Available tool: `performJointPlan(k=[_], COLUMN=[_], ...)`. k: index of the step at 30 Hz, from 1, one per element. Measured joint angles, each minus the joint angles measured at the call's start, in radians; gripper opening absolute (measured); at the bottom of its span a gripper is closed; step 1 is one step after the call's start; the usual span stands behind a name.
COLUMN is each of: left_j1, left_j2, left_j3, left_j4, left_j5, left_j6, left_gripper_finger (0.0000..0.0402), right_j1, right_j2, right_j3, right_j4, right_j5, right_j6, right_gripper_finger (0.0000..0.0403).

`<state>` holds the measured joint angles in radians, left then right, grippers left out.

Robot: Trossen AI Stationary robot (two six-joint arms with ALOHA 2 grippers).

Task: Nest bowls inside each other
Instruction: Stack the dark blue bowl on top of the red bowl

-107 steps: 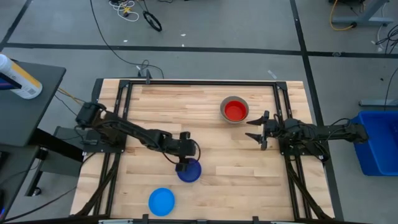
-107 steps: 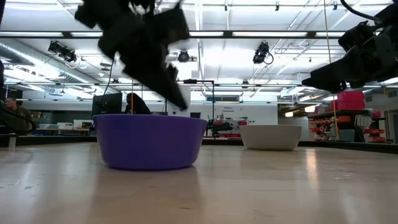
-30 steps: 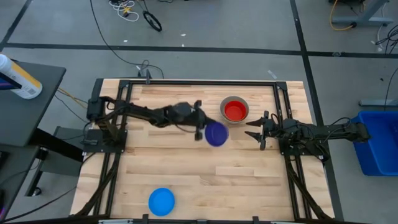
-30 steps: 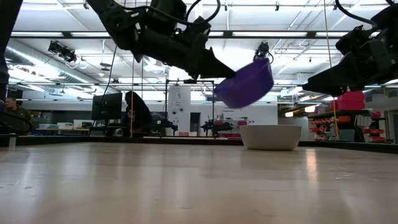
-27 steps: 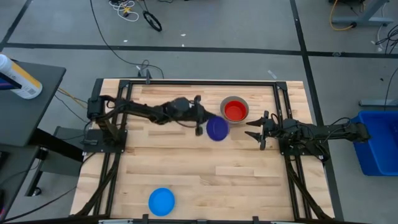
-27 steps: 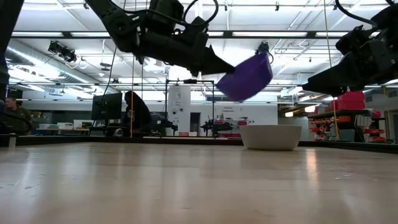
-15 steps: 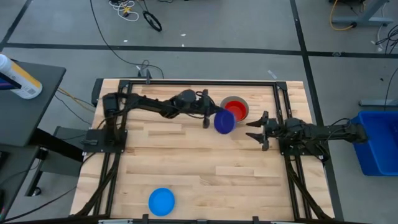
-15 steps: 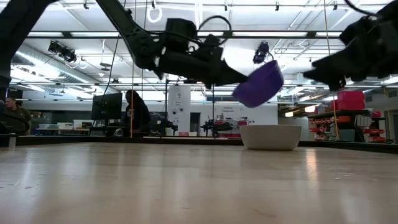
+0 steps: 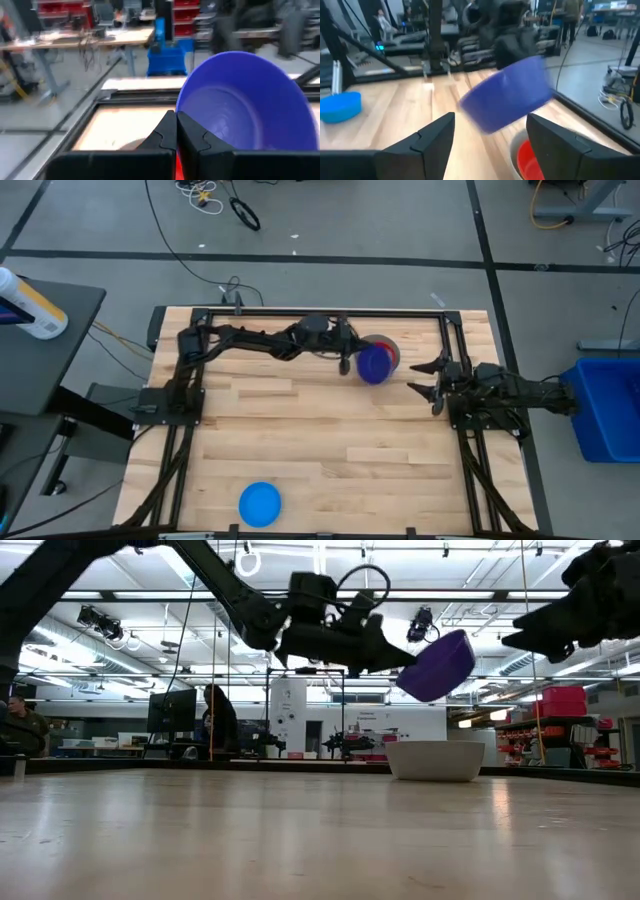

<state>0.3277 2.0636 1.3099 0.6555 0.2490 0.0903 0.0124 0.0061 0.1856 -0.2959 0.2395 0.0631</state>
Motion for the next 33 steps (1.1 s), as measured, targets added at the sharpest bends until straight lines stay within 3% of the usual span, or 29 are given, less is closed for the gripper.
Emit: performJointPlan(k=[8, 16, 21, 33], left_j1=[0.036, 0.027, 0.025, 0.034], left_j2=[0.109, 0.21, 0.213, 0.212], left_j3=[0.128, 0.297, 0.312, 0.311], left_j4=[-0.066, -0.275, -0.355, -0.465], left_j5=[-0.016, -0.067, -0.169, -0.205], left_j6=[-0.035, -0.046, -0.028, -0.043], left_gripper_finger=[0.0001, 0.0001, 0.0001, 0.0001], right_j1=[0.0, 0.001, 0.001, 0.001], right_j2=[0.006, 0.005, 0.006, 0.006], right_j3=[-0.005, -0.005, -0.005, -0.005], right_j4=[-0.04, -0.04, -0.047, -0.045], right_j5=[-0.007, -0.041, -0.041, -0.042], right_j6=[0.025, 0.032, 0.045, 0.057], right_gripper_finger=[0.0267, 0.0274, 0.0274, 0.0244])
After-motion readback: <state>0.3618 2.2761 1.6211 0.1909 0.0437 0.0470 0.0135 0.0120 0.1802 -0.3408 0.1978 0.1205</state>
